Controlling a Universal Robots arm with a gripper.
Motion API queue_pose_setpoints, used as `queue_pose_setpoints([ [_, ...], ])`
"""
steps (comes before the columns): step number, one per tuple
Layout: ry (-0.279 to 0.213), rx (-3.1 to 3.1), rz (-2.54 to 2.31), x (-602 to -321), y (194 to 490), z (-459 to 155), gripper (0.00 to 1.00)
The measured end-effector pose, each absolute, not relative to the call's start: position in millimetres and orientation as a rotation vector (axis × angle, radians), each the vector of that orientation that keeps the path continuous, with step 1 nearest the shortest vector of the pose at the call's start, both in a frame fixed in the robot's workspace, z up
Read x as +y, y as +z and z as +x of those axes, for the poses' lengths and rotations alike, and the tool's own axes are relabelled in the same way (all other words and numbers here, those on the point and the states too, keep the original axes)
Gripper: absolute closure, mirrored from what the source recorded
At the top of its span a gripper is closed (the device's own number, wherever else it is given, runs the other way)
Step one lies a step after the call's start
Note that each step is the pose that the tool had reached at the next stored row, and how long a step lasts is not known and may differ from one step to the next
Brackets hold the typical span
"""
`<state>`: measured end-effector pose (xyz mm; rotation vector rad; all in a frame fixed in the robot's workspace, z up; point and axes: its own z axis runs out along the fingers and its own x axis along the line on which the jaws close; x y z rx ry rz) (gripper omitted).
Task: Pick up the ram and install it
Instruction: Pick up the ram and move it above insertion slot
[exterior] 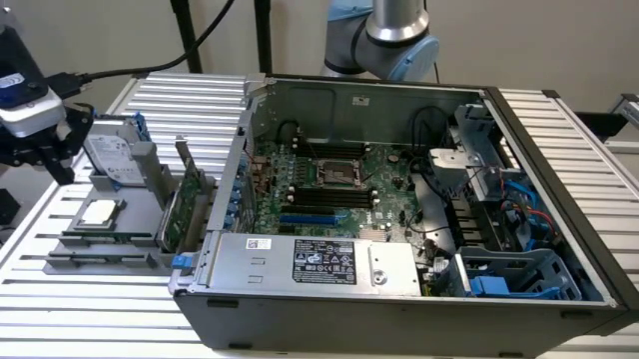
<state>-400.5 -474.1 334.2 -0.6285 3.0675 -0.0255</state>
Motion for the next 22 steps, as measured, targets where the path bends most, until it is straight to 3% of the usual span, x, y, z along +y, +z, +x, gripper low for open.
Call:
queue_pose_setpoints([
  [22, -0.021, 2.88, -1.226, -474, 317, -400, 1.0],
])
